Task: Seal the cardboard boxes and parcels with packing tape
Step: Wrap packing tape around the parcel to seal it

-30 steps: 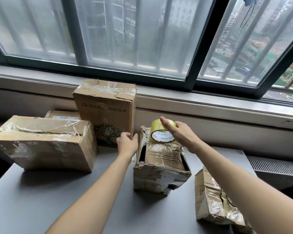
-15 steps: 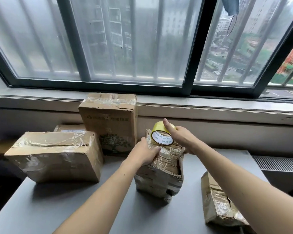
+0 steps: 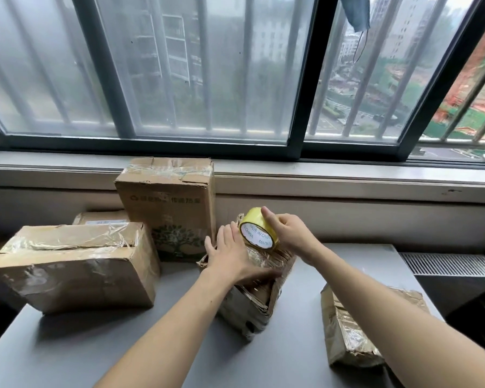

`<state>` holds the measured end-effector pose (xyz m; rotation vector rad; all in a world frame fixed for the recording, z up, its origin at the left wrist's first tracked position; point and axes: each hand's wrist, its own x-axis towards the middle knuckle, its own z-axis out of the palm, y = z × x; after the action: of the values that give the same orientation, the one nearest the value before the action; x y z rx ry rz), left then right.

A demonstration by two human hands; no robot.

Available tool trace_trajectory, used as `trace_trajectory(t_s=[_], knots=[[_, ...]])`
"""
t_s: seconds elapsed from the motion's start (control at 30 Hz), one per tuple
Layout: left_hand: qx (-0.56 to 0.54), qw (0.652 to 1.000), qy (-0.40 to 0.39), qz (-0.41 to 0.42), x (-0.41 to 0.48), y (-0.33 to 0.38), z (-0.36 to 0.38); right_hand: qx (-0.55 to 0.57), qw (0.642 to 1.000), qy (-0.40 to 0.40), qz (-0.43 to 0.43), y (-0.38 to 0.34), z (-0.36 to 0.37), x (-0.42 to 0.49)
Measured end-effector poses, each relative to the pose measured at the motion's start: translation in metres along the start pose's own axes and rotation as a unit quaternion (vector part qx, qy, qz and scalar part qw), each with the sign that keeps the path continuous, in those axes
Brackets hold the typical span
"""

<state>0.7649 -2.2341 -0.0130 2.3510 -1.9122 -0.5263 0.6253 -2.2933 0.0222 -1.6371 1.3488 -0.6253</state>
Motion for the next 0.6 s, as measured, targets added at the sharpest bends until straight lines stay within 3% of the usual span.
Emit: trace_trajectory(t_s=[0.1, 0.2, 0.33, 0.4, 0.6], knots=[[0.004, 0.999, 0.034, -0.004, -0.002, 0.003, 0.004, 0.072, 0.997, 0.001, -0.018, 0.002, 0.002, 0.007], [0.020, 0.998, 0.063, -0.016, -0.002, 0.005, 0.010, 0.069, 0.997, 0.018, -0.036, -0.001, -0.001, 0.016], [0.034, 0.996, 0.071, -0.043, -0.001, 0.003, 0.014, -0.034, 0.997, 0.015, -0.066, -0.009, -0.018, 0.018], [0.037, 0.994, 0.081, -0.057, 0.001, -0.002, 0.015, -0.104, 0.994, 0.013, -0.043, -0.004, -0.025, 0.014], [0.056, 0.992, 0.104, -0.048, 0.004, 0.004, 0.022, -0.179, 0.984, 0.017, -0.003, 0.012, -0.040, -0.003]])
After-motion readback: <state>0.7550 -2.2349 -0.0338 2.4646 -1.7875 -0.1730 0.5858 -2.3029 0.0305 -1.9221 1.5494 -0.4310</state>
